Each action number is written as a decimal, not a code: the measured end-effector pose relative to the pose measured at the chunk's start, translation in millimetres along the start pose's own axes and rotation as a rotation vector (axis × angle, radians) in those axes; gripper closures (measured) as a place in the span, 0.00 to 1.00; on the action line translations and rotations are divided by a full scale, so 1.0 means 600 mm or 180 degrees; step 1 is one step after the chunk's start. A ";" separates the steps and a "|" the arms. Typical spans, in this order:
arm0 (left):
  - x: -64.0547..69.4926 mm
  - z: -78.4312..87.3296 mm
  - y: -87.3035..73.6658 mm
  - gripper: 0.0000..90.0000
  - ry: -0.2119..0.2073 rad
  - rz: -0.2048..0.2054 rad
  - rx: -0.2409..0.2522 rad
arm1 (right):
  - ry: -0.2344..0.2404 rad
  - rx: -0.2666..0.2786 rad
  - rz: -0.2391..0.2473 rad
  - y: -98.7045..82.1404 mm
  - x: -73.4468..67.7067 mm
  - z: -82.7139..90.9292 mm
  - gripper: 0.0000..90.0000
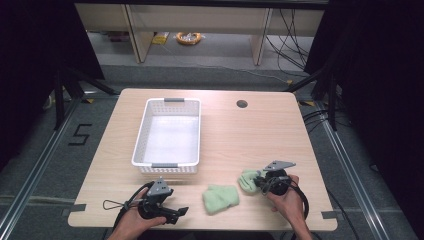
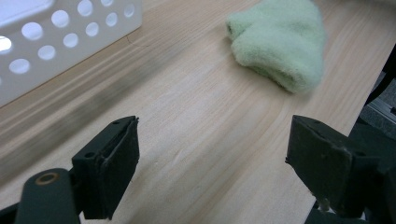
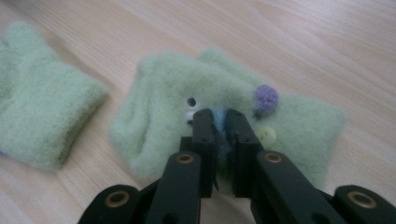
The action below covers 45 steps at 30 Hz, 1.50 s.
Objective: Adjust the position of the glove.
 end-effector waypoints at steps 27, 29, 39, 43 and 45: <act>-0.002 0.003 0.003 0.18 -0.0020 0.0044 0.0073 | 0.0464 0.0725 0.0260 0.045 -0.136 0.072 0.97; -0.005 0.003 0.001 0.18 -0.0009 -0.0015 0.0006 | 0.0485 0.0694 0.0308 0.047 -0.158 0.061 0.97; 0.001 -0.001 0.001 0.18 -0.0028 0.0051 0.0066 | 0.0478 0.0618 0.0371 0.050 -0.185 0.035 0.97; -0.001 0.001 0.001 0.18 -0.0025 0.0032 0.0037 | 0.0467 0.0616 0.0390 0.053 -0.199 0.021 0.97; 0.000 0.000 0.001 0.18 -0.0031 0.0084 0.0039 | 0.0448 0.0595 0.0397 0.052 -0.201 0.017 0.97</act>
Point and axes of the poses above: each handheld gripper's, and its own axes: z roughly backward along the jaws, y roughly out of its top, x roughly to its right, the point moved 3 cm from there along -z, roughly forward along the jaws, and after that the axes turned 5 degrees about y, right-handed, at the moved point
